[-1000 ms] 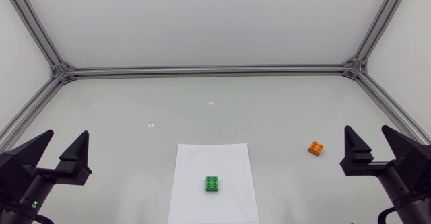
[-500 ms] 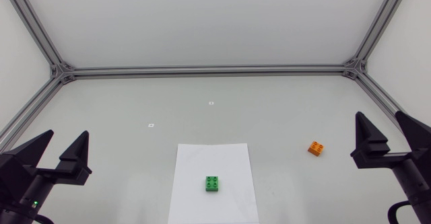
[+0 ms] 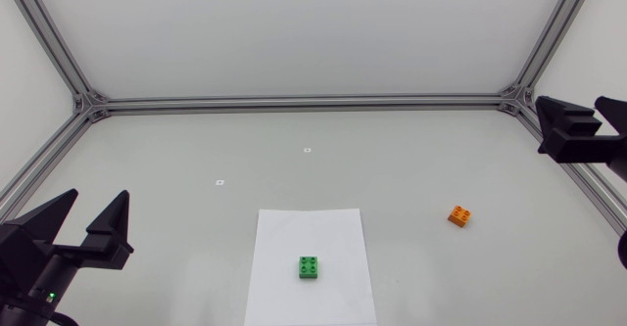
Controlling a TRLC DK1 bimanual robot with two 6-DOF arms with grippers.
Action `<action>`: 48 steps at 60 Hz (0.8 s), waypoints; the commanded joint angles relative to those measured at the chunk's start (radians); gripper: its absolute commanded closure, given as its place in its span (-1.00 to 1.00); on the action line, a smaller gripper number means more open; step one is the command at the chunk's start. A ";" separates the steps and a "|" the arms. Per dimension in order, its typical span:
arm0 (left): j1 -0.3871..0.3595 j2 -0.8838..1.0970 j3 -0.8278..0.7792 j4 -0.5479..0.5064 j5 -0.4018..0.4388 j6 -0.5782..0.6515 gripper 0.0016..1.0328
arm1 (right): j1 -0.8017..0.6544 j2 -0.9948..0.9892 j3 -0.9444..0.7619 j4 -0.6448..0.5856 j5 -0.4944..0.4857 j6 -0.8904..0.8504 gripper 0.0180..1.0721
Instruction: Pick up the orange 2x2 brick with the right arm and stack it on top of the green 2x2 brick in the center
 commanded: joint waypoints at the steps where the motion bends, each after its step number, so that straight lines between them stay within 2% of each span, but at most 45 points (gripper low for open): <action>1: -0.008 -0.003 -0.041 -0.011 0.003 0.005 -0.92 | 0.003 0.098 0.092 -0.068 0.004 -0.020 -0.90; 19: -0.008 -0.003 -0.041 -0.011 0.003 0.005 -0.92 | -0.025 0.360 0.279 -0.261 -0.062 -0.112 -0.90; 25: -0.008 -0.003 -0.041 -0.011 0.003 0.005 -0.92 | -0.054 0.501 0.370 -0.384 -0.065 -0.318 -0.90; 27: -0.008 -0.003 -0.041 -0.011 0.003 0.005 -0.92 | -0.054 0.540 0.389 -0.408 -0.065 -0.338 -0.90; 35: -0.008 -0.003 -0.041 -0.011 0.003 0.005 -0.92 | -0.080 0.662 0.428 -0.442 -0.062 -0.393 -0.90; 40: -0.008 -0.003 -0.041 -0.011 0.003 0.005 -0.92 | -0.084 0.736 0.426 -0.463 -0.103 -0.513 -0.90; 48: -0.008 -0.003 -0.041 -0.011 0.003 0.005 -0.92 | -0.100 0.865 0.471 -0.516 -0.125 -0.574 -0.90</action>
